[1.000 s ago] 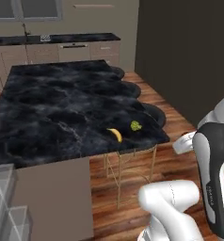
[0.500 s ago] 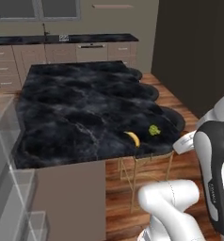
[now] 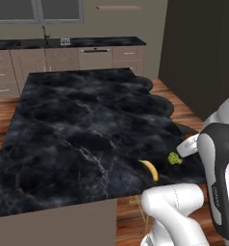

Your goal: Open the fridge, remove the banana, broccoli, and chicken drumstick, and place them on any counter.

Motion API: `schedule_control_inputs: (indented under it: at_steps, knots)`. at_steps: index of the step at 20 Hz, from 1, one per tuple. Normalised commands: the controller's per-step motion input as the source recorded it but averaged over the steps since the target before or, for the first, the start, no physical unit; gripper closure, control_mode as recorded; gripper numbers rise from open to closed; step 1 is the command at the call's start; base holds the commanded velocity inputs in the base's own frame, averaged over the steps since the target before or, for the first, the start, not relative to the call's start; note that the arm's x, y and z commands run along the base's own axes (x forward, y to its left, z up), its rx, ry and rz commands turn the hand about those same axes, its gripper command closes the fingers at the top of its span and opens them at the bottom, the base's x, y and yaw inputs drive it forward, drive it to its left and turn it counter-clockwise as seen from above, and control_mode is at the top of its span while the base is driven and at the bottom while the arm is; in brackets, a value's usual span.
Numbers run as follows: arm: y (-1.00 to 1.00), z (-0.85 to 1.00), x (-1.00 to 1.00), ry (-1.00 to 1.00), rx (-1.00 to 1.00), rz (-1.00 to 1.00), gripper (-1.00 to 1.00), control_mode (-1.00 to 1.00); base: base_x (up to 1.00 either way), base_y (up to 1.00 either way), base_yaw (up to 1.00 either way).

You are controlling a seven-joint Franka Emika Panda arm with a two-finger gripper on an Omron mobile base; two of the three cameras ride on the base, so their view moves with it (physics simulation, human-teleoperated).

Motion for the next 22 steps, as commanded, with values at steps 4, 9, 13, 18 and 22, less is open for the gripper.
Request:
schedule_control_inputs:
  at_steps: [4,9,13,18,22]
  knots:
    - [0.00,0.00,0.00,0.00,0.00,0.00,1.00,1.00,0.07,0.00,0.00]
    - [0.00,0.00,0.00,0.00,0.00,0.00,1.00,1.00,0.01,0.00,-0.02]
    - [-0.01,-0.01,0.65,0.14,0.00,0.00,1.00,-1.00,0.06,0.00,0.00]
    - [0.00,-0.23,1.00,0.23,0.00,0.00,1.00,-1.00,0.00,0.00,0.00]
    - [-0.03,-0.66,1.00,0.17,0.00,0.00,1.00,-1.00,0.00,0.00,0.00]
